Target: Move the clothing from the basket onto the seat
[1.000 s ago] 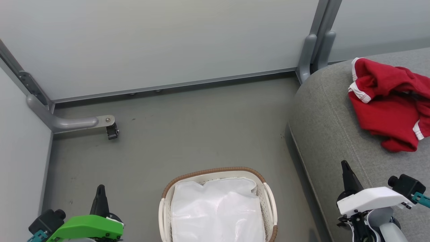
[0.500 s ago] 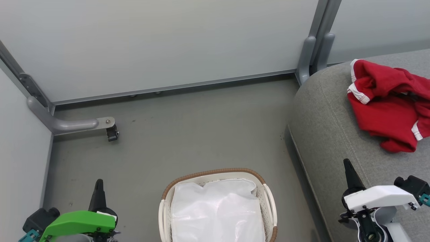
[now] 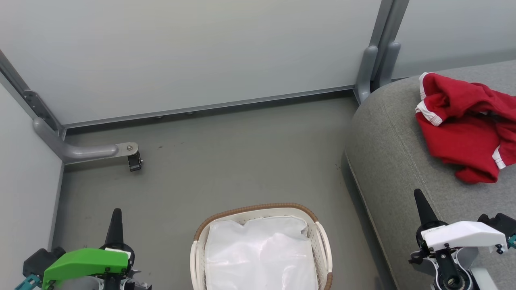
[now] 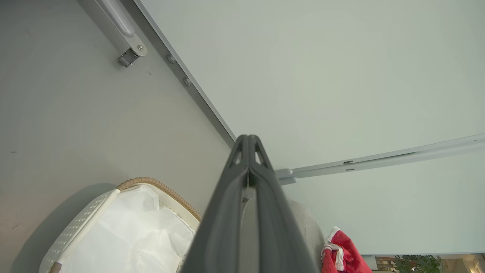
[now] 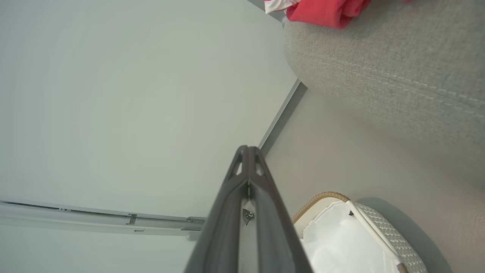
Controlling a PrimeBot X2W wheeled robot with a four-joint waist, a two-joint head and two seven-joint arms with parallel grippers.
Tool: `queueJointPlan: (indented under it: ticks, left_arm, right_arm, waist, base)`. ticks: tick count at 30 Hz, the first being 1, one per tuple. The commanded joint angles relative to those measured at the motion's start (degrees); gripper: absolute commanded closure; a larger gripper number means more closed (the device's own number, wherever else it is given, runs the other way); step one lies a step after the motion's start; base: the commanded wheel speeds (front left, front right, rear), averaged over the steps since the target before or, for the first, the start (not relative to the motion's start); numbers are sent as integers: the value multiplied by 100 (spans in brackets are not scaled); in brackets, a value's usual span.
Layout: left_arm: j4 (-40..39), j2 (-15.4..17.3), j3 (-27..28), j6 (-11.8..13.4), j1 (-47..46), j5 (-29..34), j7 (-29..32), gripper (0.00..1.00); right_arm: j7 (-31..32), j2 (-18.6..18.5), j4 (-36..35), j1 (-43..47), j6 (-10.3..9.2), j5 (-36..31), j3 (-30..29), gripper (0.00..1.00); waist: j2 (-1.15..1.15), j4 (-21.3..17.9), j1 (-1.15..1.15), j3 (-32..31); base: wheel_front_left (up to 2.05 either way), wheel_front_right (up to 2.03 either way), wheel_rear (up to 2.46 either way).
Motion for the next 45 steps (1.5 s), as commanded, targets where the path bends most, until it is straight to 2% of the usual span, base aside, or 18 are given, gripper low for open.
queueJointPlan:
  ticks: [1, 45]
  left_arm:
    - [-66, 36, 31, -39, -145, -156, 39, 100]
    - [-313, 48, 283, -199, -273, -2064, 588, 100]
  right_arm:
    - [42, -34, -79, 10, -3, 156, -33, 100]
    - [589, -44, -329, 71, -3, 2156, -240, 100]
  waist:
    - [0, -1, 0, -5]
    - [0, -32, 0, -145]
  base:
    - [0, 0, 0]
    - [0, 0, 0]
